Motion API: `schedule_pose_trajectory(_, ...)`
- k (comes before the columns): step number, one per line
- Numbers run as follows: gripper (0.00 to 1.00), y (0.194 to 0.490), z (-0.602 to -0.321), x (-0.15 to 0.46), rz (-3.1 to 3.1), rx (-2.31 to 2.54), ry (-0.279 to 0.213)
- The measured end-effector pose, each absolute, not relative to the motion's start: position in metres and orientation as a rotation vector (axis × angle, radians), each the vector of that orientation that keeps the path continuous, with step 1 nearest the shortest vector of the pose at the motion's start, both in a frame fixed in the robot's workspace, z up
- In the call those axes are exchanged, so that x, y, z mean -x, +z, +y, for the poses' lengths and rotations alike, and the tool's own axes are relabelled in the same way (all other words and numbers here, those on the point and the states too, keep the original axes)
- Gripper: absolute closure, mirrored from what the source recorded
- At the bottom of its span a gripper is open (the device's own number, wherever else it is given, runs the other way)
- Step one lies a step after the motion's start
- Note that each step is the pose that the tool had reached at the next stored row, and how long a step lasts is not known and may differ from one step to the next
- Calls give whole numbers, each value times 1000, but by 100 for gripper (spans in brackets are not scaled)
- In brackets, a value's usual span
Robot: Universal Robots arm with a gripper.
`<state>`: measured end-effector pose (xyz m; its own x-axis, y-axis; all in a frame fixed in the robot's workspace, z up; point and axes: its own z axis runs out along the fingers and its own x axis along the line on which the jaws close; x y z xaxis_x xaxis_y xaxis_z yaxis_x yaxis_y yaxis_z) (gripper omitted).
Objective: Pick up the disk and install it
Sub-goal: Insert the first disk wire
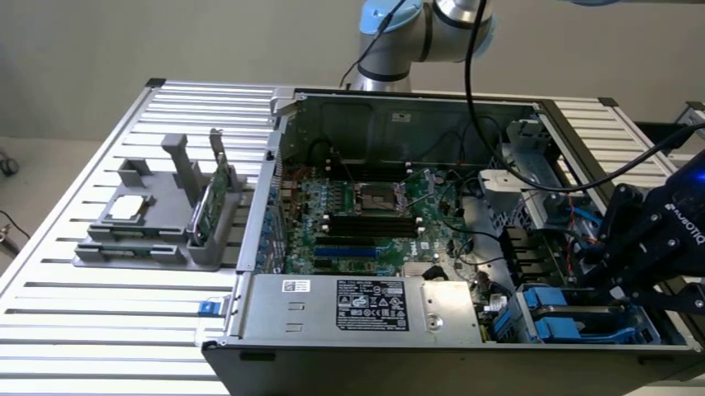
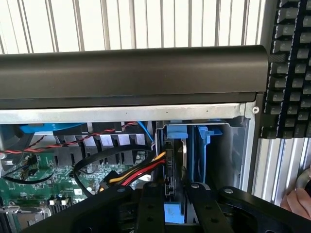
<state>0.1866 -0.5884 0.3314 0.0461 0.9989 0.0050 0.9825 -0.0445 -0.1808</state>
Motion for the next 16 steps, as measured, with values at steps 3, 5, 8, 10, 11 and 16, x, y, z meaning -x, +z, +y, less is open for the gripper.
schedule_pose_trajectory(3,75,333,-589,-186,-2073,2170,182)
schedule_pose_trajectory(5,75,340,-589,-186,-2072,2169,182)
schedule_pose_trajectory(8,75,347,-589,-186,-2072,2169,183)
schedule_pose_trajectory(10,75,347,-589,-186,-2072,2168,183)
schedule_pose_trajectory(11,75,347,-590,-186,-2072,2168,183)
schedule_pose_trajectory(16,89,348,-590,-186,-2072,2168,182)
